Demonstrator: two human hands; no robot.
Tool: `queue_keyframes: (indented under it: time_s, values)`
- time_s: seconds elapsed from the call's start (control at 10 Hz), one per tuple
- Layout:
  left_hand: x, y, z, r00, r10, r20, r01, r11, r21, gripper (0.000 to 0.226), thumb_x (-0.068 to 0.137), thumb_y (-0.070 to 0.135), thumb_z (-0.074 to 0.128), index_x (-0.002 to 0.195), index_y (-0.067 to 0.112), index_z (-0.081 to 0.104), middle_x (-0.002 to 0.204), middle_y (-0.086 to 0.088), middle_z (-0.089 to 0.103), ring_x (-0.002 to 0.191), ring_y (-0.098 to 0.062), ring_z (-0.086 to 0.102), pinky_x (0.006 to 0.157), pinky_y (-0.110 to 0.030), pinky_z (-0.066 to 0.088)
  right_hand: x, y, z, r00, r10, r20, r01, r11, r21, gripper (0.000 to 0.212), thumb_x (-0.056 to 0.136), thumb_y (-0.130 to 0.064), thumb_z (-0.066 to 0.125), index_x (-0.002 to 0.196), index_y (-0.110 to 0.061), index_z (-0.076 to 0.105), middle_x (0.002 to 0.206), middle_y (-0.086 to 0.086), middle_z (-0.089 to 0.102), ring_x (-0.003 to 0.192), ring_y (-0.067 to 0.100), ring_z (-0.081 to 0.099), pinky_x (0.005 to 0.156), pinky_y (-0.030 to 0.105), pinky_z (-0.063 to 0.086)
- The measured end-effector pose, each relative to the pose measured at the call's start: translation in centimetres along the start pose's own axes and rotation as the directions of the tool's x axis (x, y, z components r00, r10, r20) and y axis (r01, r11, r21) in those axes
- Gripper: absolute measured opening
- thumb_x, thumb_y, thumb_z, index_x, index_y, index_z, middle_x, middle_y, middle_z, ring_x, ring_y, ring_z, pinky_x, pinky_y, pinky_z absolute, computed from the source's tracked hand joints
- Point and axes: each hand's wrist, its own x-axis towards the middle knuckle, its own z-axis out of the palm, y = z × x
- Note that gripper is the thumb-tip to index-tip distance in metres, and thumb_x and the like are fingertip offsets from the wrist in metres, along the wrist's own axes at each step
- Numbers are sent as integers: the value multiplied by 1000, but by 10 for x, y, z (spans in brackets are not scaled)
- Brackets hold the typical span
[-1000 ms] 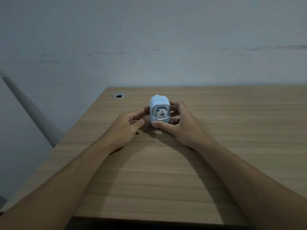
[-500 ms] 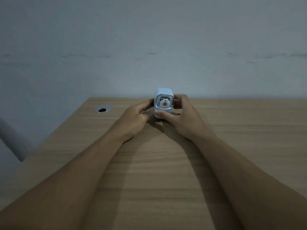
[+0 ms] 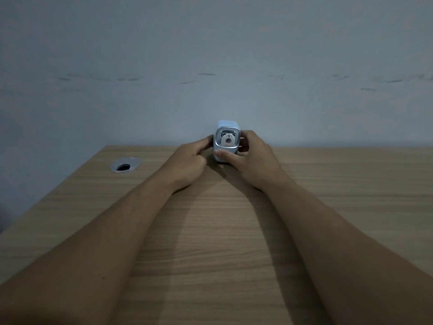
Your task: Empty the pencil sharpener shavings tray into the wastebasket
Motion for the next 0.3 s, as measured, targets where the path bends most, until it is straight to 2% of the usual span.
queue_keyframes:
  time_s: [0.1, 0.2, 0.3]
  values:
    - [4, -8, 0, 1000, 5, -28, -2, 996, 91, 72, 96, 10, 61, 152, 54, 59, 145, 24, 74, 142, -1, 64, 124, -42, 50, -2, -1, 1, 999, 5, 35, -4, 999, -36, 82, 79, -50, 93, 147, -20, 60, 138, -2, 74, 124, 15, 71, 108, 36, 57]
    - [-1, -20, -2, 993, -39, -107, 62, 974, 219, 64, 89, 37, 57, 148, 62, 57, 145, 14, 76, 137, -15, 70, 115, -45, 56, -11, -5, 4, 997, 18, 68, -8, 989, -145, 105, 78, -57, 91, 160, -12, 44, 151, 5, 66, 144, 29, 54, 118, 44, 46]
    - [-21, -10, 3, 988, -54, -143, 115, 879, 463, 66, 90, 49, 45, 152, 37, 60, 151, -6, 70, 144, -35, 59, 117, -51, 52, -28, -10, 2, 994, 49, 97, -10, 932, -361, 107, 80, -72, 77, 157, -7, 42, 154, 14, 61, 147, 37, 50, 120, 48, 41]
